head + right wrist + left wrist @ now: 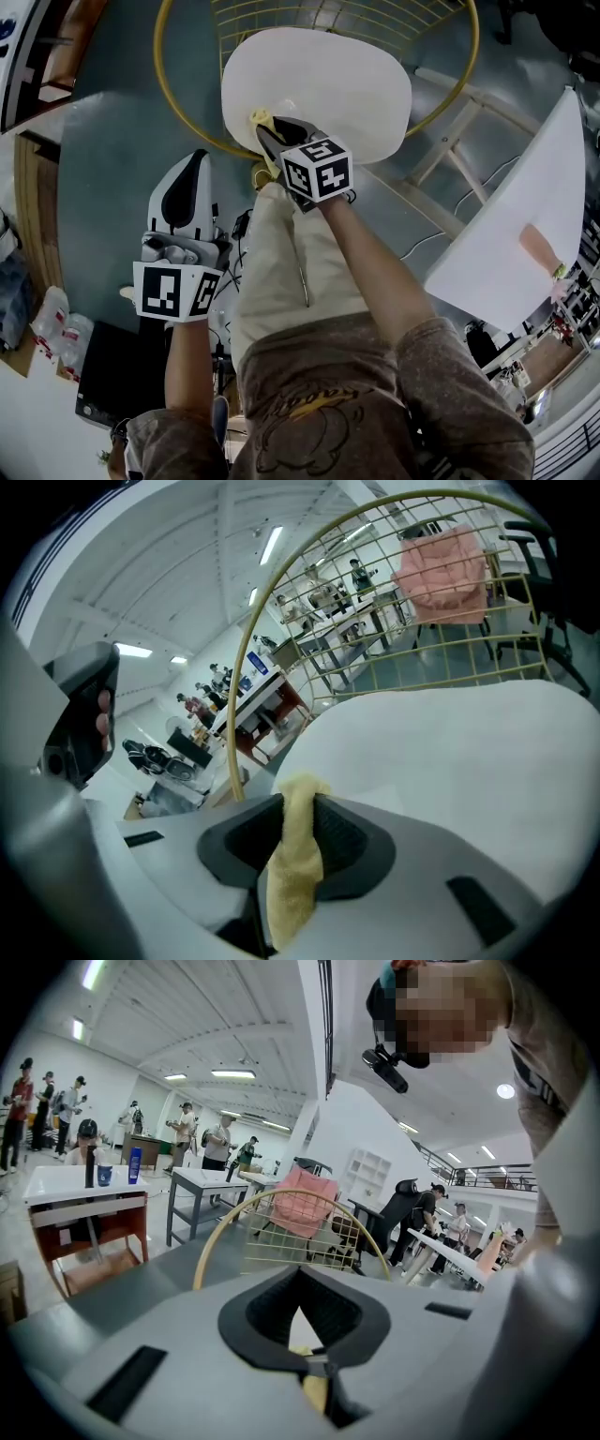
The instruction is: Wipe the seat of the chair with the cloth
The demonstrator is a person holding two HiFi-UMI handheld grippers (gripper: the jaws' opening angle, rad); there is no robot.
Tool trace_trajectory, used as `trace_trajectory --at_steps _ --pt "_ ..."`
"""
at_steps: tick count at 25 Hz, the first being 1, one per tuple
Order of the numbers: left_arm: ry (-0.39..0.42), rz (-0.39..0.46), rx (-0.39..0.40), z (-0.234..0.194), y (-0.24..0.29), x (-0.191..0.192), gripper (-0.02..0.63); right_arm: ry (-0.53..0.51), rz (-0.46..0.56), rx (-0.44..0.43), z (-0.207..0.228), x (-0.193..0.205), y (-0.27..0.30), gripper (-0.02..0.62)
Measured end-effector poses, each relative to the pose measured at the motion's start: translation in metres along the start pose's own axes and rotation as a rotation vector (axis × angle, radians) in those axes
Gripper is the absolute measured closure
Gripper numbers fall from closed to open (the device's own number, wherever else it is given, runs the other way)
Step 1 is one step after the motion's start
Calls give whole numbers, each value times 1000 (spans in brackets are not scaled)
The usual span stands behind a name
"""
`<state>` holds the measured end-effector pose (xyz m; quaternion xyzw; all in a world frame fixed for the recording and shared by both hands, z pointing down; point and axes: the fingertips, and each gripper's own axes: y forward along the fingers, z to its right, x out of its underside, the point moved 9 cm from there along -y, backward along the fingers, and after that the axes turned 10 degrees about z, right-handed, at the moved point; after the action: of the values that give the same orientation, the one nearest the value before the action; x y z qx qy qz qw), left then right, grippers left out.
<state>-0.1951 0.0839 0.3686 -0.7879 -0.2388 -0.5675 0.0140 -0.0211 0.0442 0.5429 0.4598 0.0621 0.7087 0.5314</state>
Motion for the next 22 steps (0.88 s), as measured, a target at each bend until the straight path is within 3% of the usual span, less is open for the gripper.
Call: trace_trajectory --at_steps 9,15,22 --pt "-13 -6 37 11 8 4 603 71 66 215 58 11 -87 483" --pt "-7 -22 69 18 14 6 603 75 115 398 89 20 -140 483" --pt "6 -42 113 27 18 8 603 96 169 555 115 32 -191 483"
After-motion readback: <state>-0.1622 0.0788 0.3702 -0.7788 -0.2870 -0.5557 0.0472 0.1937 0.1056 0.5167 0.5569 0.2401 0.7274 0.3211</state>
